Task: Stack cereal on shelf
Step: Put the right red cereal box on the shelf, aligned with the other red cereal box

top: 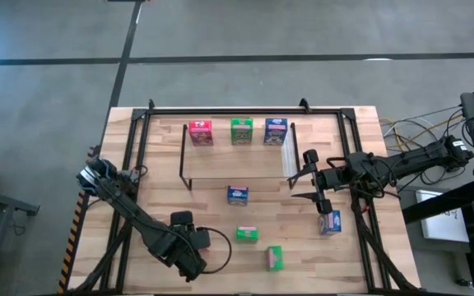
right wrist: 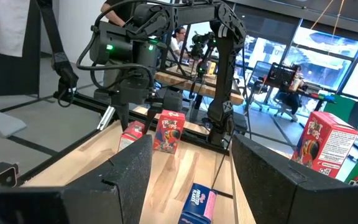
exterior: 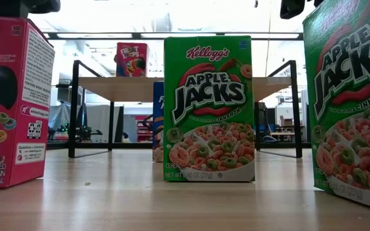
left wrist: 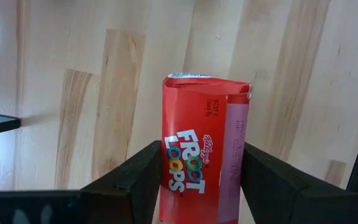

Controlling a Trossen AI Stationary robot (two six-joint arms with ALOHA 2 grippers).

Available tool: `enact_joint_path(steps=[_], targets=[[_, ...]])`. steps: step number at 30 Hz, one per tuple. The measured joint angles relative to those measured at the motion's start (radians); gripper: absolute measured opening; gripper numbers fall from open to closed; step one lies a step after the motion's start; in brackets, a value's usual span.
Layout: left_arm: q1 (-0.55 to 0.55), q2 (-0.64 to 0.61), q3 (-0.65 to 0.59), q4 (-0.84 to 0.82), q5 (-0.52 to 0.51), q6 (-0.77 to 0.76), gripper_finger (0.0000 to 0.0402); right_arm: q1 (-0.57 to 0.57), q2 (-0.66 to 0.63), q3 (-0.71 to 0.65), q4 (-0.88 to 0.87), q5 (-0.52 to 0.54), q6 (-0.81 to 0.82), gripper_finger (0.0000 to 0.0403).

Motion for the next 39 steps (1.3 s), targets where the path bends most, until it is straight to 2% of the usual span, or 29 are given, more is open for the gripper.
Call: enact_joint_path(steps=[16, 23, 27, 32, 39], targets=[[0.000, 0.000, 0.034, -0.018, 0.008, 0.037, 0.0169, 0.000, 0.000, 0.000, -0.003, 0.001, 0.000, 0.0210], [0.022, 0.000, 0.197, -0.182, -0.034, 0.109, 0.0169, 0.000, 0.000, 0.000, -0.003, 0.003, 0.000, 0.0210], [0.051, 0.000, 0.309, -0.284, -0.097, 0.186, 0.0169, 0.000, 0.000, 0.000, -0.003, 0.003, 0.000, 0.0210], [0.119, -0.001, 0.464, -0.402, -0.158, 0.321, 0.0169, 0.000, 0.000, 0.000, -0.004, 0.003, 0.003, 0.0210], [0.234, -0.010, 0.639, -0.405, -0.166, 0.595, 0.0169, 0.000, 0.000, 0.000, -0.018, 0.008, 0.004, 0.0210]])
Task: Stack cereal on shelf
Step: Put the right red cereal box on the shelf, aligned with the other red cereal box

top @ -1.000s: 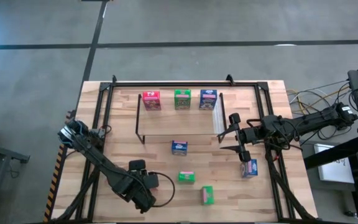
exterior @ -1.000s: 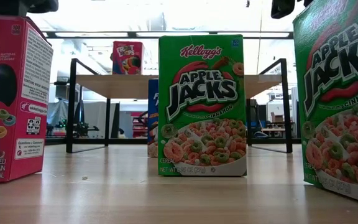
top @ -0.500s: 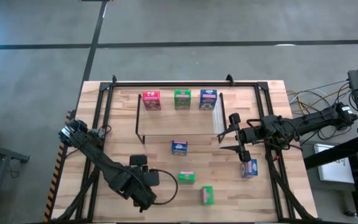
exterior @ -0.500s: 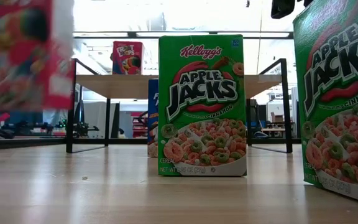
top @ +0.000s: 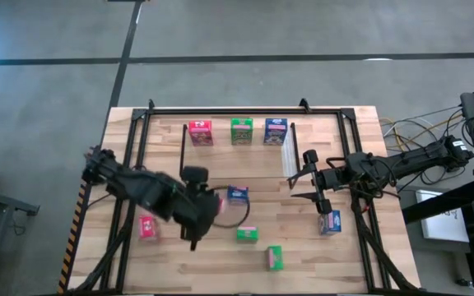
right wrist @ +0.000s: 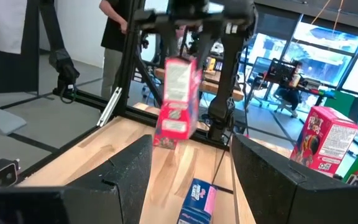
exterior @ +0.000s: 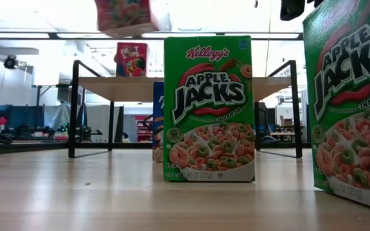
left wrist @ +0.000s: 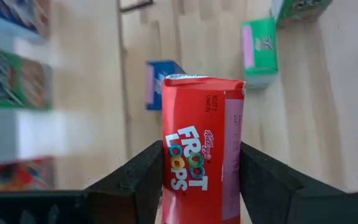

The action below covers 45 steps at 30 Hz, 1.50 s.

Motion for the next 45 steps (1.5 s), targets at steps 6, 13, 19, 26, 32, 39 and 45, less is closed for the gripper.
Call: enact_joint_path(steps=[6, 13, 19, 26, 32, 39, 45], targets=[[0.113, -0.001, 0.060, 0.000, 0.000, 0.193, 0.0169, 0.000, 0.000, 0.000, -0.004, 0.000, 0.010, 0.0210], [0.245, -0.012, 0.033, 0.000, 0.045, 0.332, 0.0169, 0.000, 0.000, 0.000, -0.010, 0.000, 0.029, 0.0210], [0.355, -0.055, -0.033, 0.001, 0.089, 0.351, 0.0169, 0.000, 0.000, 0.000, -0.031, 0.000, 0.057, 0.0210], [0.428, -0.158, -0.193, 0.001, 0.097, 0.348, 0.0169, 0.000, 0.000, 0.000, -0.032, 0.000, 0.073, 0.0210], [0.449, -0.221, -0.302, 0.016, 0.097, 0.347, 0.0169, 0.000, 0.000, 0.000, -0.032, 0.000, 0.080, 0.0210], [0.470, -0.247, -0.343, 0.037, 0.097, 0.348, 0.0169, 0.000, 0.000, 0.000, -0.032, 0.000, 0.088, 0.0210], [0.503, -0.248, -0.335, 0.077, 0.168, 0.373, 0.0169, 0.000, 0.000, 0.000, -0.031, 0.000, 0.087, 0.0210]])
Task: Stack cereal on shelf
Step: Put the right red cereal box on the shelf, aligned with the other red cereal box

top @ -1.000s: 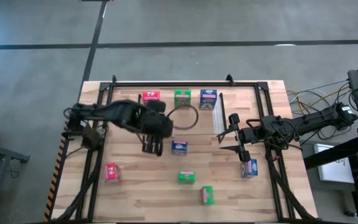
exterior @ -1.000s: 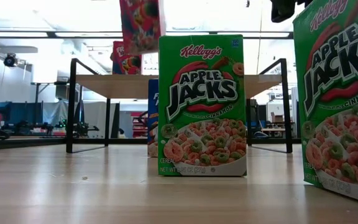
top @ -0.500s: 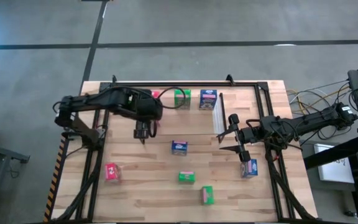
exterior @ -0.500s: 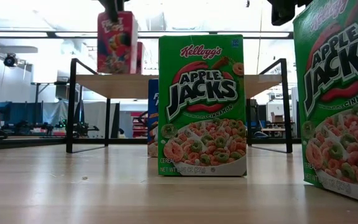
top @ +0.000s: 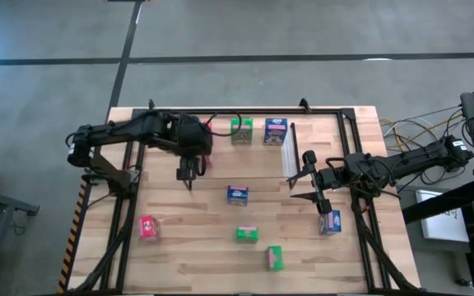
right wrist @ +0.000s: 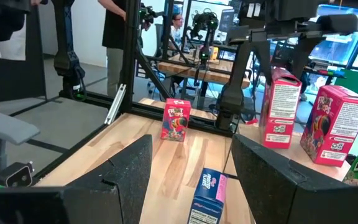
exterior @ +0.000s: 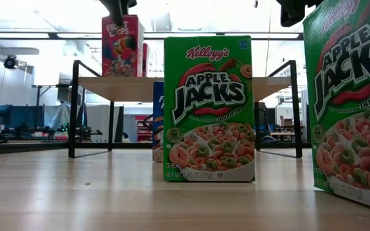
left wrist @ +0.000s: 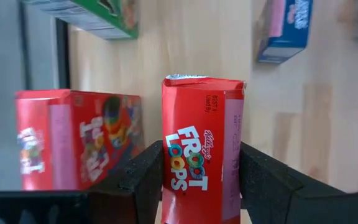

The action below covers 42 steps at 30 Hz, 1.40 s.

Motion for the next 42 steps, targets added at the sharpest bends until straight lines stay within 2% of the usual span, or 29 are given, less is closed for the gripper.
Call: enact_joint_path(steps=[14, 18, 42], targets=[[0.064, -0.002, 0.000, 0.028, 0.026, 0.017, 0.0169, 0.000, 0.000, 0.000, 0.000, 0.000, 0.000, 0.0210], [0.072, -0.002, 0.000, 0.033, 0.069, -0.004, 0.0169, 0.000, 0.000, 0.000, -0.001, 0.000, 0.000, 0.0210], [0.098, -0.002, -0.012, 0.032, 0.068, 0.008, 0.0169, 0.000, 0.000, 0.000, -0.001, -0.001, 0.006, 0.0210]])
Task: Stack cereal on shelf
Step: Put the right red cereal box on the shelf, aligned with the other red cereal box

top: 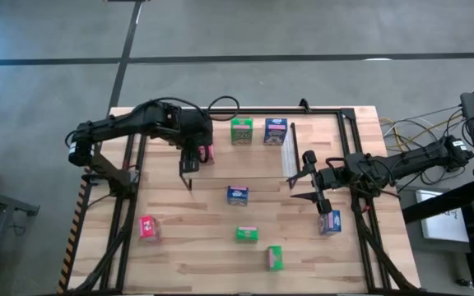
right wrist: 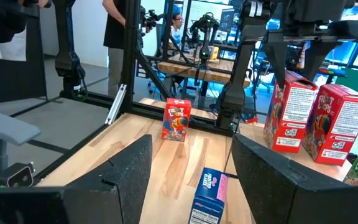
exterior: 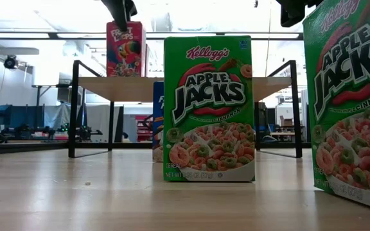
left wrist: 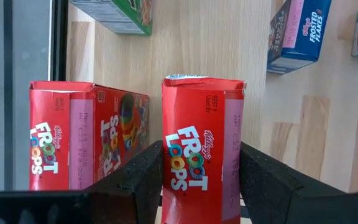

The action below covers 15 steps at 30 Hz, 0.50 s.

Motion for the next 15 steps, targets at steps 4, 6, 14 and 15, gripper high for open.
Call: enact_joint_path(steps=[4, 6, 14, 15], targets=[[0.001, 0.000, 0.000, 0.000, 0.000, 0.000, 0.0169, 0.000, 0.000, 0.000, 0.000, 0.000, 0.000, 0.0210], [0.001, 0.001, 0.000, 0.001, -0.001, 0.000, 0.0169, 0.000, 0.000, 0.000, 0.000, 0.000, 0.001, 0.0210], [0.001, 0.001, 0.000, 0.001, -0.031, -0.012, 0.0169, 0.000, 0.000, 0.000, 0.000, 0.000, 0.001, 0.0210], [0.001, 0.001, 0.000, 0.000, -0.042, -0.012, 0.0169, 0.000, 0.000, 0.000, 0.000, 0.000, 0.001, 0.0210]])
